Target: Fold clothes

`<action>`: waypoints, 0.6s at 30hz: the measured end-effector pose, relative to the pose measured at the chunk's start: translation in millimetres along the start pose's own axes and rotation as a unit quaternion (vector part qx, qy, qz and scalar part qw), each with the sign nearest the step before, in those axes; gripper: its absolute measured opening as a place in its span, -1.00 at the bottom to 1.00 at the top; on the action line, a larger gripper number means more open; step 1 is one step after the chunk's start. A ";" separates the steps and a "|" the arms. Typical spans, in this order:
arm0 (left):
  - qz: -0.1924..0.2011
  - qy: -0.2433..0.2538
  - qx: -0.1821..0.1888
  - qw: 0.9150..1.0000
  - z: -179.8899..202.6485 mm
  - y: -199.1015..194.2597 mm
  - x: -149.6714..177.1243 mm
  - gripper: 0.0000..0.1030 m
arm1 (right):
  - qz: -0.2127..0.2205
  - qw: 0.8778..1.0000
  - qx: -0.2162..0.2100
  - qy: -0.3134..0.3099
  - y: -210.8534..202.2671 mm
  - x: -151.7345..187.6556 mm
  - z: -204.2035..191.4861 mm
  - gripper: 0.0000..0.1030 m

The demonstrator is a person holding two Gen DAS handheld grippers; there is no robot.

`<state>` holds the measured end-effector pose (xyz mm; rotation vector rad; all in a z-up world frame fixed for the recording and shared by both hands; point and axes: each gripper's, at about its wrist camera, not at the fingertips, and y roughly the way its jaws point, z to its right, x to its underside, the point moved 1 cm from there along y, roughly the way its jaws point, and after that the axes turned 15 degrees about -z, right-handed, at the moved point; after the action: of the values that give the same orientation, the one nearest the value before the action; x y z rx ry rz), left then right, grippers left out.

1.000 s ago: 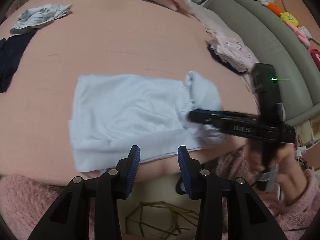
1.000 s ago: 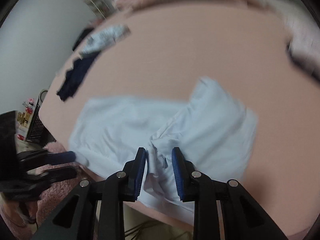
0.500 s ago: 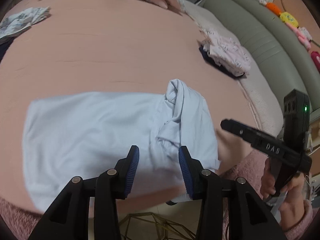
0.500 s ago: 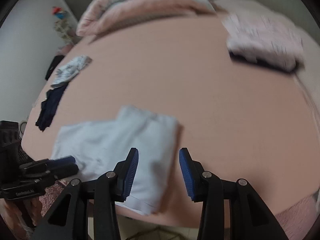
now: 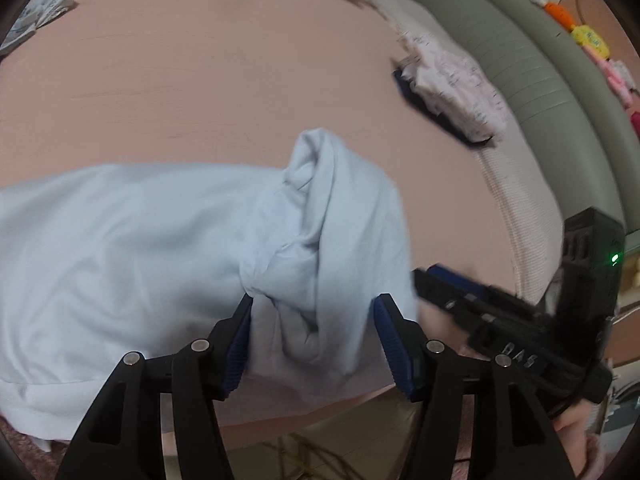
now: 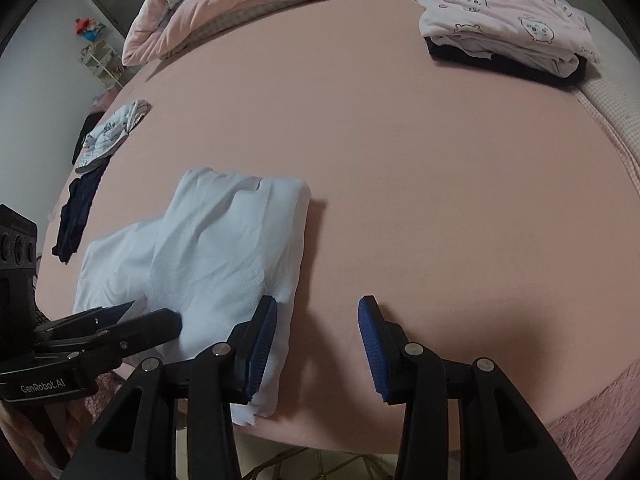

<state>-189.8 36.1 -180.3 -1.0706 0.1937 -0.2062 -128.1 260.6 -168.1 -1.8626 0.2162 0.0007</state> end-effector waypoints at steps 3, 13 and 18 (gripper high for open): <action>0.003 0.018 -0.024 1.000 10.1 2.2 -3.0 -0.24 | -0.003 1.000 -0.016 0.019 -2.1 2.2 4.8 -0.19; 0.062 0.044 -0.063 0.995 19.4 -33.4 11.0 -0.64 | -0.006 0.999 -0.025 0.033 -8.5 5.7 3.2 -0.19; 0.097 0.015 -0.064 0.993 -12.7 -83.7 26.6 -0.64 | 0.004 1.000 -0.017 -0.011 -20.8 -3.9 -24.4 -0.19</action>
<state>-173.5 -20.4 -113.9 -1.1695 0.3403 -0.0354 -131.5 243.9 -140.6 -1.8946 0.2095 0.0310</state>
